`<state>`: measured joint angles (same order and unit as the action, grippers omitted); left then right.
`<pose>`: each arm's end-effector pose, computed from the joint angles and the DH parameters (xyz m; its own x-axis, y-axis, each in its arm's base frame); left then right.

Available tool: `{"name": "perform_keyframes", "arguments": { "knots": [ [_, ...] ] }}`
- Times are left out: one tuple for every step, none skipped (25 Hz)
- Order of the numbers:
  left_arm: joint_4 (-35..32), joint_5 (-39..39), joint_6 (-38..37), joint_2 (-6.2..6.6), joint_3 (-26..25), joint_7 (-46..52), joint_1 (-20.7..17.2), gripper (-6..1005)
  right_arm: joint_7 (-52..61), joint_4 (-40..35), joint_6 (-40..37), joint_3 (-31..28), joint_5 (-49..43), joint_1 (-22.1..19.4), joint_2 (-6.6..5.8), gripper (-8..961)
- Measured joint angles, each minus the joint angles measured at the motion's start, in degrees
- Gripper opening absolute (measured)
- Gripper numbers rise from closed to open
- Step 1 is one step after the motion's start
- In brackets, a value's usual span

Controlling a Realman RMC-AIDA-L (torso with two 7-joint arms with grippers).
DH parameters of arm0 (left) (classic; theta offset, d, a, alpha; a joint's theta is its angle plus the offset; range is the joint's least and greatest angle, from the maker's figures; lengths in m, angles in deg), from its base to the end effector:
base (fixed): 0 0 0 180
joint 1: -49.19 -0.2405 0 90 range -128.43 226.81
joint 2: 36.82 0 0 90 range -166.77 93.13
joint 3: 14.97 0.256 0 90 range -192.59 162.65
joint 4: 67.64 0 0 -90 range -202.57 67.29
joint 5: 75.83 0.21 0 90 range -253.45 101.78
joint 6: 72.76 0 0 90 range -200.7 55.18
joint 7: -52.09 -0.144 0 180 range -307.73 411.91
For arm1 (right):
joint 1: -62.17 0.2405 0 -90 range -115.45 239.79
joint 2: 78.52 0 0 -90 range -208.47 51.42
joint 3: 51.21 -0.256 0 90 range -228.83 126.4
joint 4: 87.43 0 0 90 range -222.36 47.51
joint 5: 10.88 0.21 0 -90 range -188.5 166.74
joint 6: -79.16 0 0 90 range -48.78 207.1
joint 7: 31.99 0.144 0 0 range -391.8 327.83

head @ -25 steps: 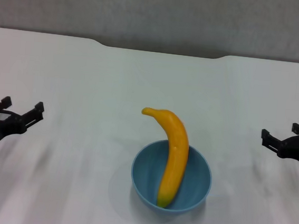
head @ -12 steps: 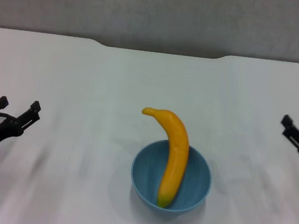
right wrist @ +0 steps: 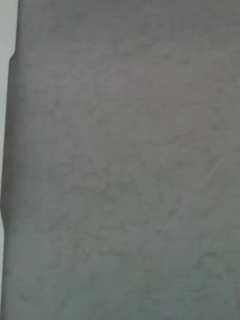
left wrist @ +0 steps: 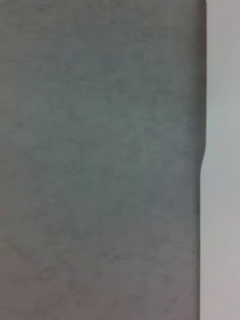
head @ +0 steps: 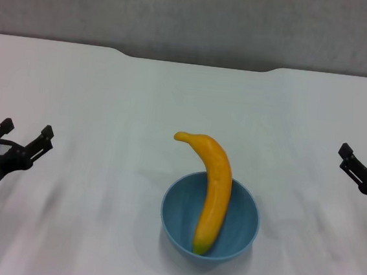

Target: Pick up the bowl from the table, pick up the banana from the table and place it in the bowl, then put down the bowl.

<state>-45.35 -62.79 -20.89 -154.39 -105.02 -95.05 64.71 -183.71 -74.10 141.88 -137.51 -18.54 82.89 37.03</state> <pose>-0.3502 0.3209 -0.0091 0.6301 0.1673 0.7583 0.7711 -0.2499 -0.5856 0.3406 0.3272 0.0006 0.6774 -0.0608 -0.7331 -0.7065 -0.3315 -0.6253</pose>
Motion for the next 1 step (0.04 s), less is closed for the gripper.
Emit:
{"name": "perform_keyframes", "arguments": {
  "knots": [
    [-0.4,0.0,0.0,-0.02,0.0,-0.1,0.2,903,0.0,-0.1,-0.1,0.1,0.0,0.0,0.02,880]
  ]
}}
